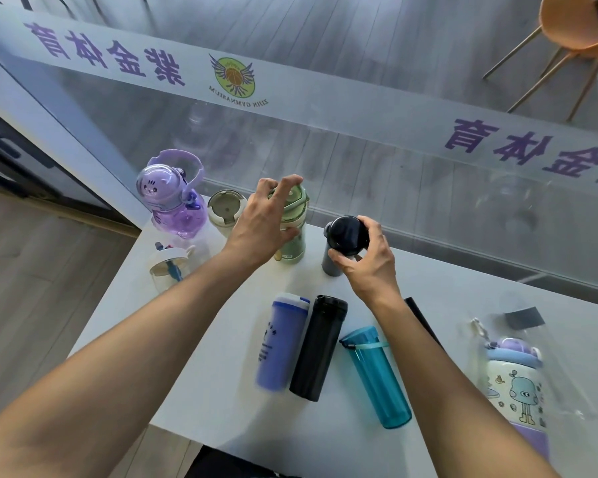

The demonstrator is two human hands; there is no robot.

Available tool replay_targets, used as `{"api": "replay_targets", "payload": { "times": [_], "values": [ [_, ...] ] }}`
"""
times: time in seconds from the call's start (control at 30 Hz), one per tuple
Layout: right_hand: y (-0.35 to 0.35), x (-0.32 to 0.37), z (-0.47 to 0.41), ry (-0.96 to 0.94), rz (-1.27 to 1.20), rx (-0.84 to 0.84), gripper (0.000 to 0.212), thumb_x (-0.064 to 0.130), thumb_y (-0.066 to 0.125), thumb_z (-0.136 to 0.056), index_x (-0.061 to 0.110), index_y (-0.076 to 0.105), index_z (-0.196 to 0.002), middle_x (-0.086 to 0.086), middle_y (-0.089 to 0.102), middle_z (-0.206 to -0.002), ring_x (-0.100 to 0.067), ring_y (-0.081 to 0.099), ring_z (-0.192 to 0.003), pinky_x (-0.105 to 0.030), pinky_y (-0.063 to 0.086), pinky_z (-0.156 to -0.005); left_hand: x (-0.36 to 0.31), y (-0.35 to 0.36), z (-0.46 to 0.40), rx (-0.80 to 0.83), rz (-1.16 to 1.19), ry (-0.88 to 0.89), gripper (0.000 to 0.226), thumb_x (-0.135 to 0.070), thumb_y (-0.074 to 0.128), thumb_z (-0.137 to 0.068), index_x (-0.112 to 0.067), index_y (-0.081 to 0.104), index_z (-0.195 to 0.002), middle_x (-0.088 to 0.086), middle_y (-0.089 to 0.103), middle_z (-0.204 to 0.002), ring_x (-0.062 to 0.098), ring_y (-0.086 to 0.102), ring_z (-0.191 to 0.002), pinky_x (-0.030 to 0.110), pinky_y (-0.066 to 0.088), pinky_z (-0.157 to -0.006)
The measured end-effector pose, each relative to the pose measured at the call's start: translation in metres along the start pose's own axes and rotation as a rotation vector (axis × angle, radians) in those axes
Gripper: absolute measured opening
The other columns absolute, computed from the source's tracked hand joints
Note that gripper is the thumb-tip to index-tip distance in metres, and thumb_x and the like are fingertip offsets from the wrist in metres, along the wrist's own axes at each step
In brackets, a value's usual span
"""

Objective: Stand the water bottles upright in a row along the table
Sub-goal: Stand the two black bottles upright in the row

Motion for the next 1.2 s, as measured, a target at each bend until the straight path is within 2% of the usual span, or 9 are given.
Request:
{"api": "replay_targets", "payload": {
  "times": [0.13, 0.27, 0.47, 0.53, 0.73, 0.87, 1.03, 1.1, 1.2],
  "values": [
    [-0.002, 0.001, 0.0, 0.008, -0.002, 0.007, 0.074, 0.033, 0.081, -0.077, 0.032, 0.041, -0.139, -0.001, 0.055, -0.122, -0.015, 0.052, -0.107, -0.021, 0.039, -0.088, -0.001, 0.0, 0.002, 0.007, -0.012, -0.009, 0.084, -0.017, 0.081, -0.072, -0.039, 0.034, -0.137, 0.003, 0.043, -0.123, 0.031, 0.052, -0.1, 0.049, 0.052, -0.084],
    [-0.004, 0.001, 0.0, 0.015, 0.007, 0.017, 0.075, 0.034, 0.081, -0.078, 0.033, 0.04, -0.14, -0.002, 0.054, -0.124, -0.018, 0.054, -0.11, -0.022, 0.04, -0.088, -0.002, 0.001, 0.003, 0.014, -0.01, -0.017, 0.087, -0.018, 0.081, -0.071, -0.04, 0.032, -0.14, 0.004, 0.042, -0.126, 0.031, 0.053, -0.103, 0.049, 0.051, -0.086],
    [-0.012, 0.003, 0.005, 0.064, 0.045, 0.026, 0.095, 0.037, 0.084, -0.076, 0.037, 0.025, -0.15, -0.004, 0.049, -0.14, -0.018, 0.048, -0.126, -0.025, 0.036, -0.098, -0.005, -0.003, 0.008, 0.039, -0.096, 0.022, 0.094, -0.024, 0.077, -0.078, -0.037, 0.021, -0.152, 0.012, 0.032, -0.148, 0.039, 0.045, -0.12, 0.048, 0.042, -0.1],
    [-0.019, 0.005, 0.008, 0.065, 0.069, -0.002, 0.096, 0.038, 0.083, -0.076, 0.038, 0.024, -0.151, -0.006, 0.05, -0.139, -0.019, 0.049, -0.127, -0.026, 0.037, -0.099, -0.007, -0.008, 0.012, 0.031, -0.142, 0.039, 0.093, -0.025, 0.076, -0.078, -0.037, 0.021, -0.152, 0.013, 0.029, -0.152, 0.04, 0.041, -0.126, 0.05, 0.039, -0.103],
    [-0.043, 0.003, 0.033, 0.031, 0.15, -0.117, 0.078, 0.035, 0.078, -0.082, 0.023, 0.038, -0.148, -0.008, 0.052, -0.128, -0.018, 0.054, -0.115, -0.023, 0.039, -0.093, -0.024, -0.021, 0.041, -0.072, -0.223, 0.157, 0.07, -0.024, 0.073, -0.076, -0.027, 0.043, -0.139, 0.012, 0.039, -0.147, 0.037, 0.042, -0.126, 0.05, 0.038, -0.103],
    [-0.061, -0.005, 0.055, 0.06, 0.195, -0.171, 0.061, 0.029, 0.073, -0.087, 0.017, 0.048, -0.141, -0.01, 0.055, -0.124, -0.021, 0.057, -0.113, -0.03, 0.045, -0.099, -0.035, -0.018, 0.074, -0.118, -0.227, 0.213, 0.055, -0.024, 0.071, -0.075, -0.021, 0.054, -0.128, 0.011, 0.046, -0.14, 0.035, 0.043, -0.123, 0.048, 0.037, -0.101],
    [-0.076, -0.025, 0.084, 0.153, 0.234, -0.176, 0.051, 0.024, 0.069, -0.09, 0.018, 0.052, -0.137, -0.011, 0.055, -0.125, -0.022, 0.058, -0.115, -0.03, 0.045, -0.098, -0.041, 0.021, 0.113, 0.02, -0.186, 0.227, 0.05, -0.024, 0.073, -0.076, -0.022, 0.058, -0.124, 0.007, 0.053, -0.13, 0.032, 0.048, -0.115, 0.045, 0.042, -0.092],
    [-0.081, -0.035, 0.097, 0.195, 0.253, -0.167, 0.049, 0.022, 0.068, -0.09, 0.018, 0.052, -0.137, -0.01, 0.056, -0.126, -0.021, 0.058, -0.115, -0.026, 0.043, -0.095, -0.045, 0.042, 0.126, 0.11, -0.187, 0.227, 0.049, -0.027, 0.07, -0.077, -0.023, 0.058, -0.124, 0.008, 0.055, -0.129, 0.032, 0.05, -0.113, 0.044, 0.042, -0.092],
    [-0.088, -0.056, 0.11, 0.248, 0.268, -0.15, 0.047, 0.024, 0.066, -0.091, 0.019, 0.053, -0.135, -0.009, 0.055, -0.127, -0.021, 0.057, -0.116, -0.029, 0.044, -0.096, -0.052, 0.069, 0.144, 0.229, -0.217, 0.214, 0.05, -0.033, 0.066, -0.079, -0.024, 0.056, -0.127, 0.007, 0.053, -0.132, 0.033, 0.051, -0.116, 0.046, 0.041, -0.094]
  ]
}}
Point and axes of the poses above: each hand's wrist, its own z-axis away from the middle knuckle, its own y-axis out of the palm, x = y × z, the point moved 6 cm from there along -z, towards the middle knuckle
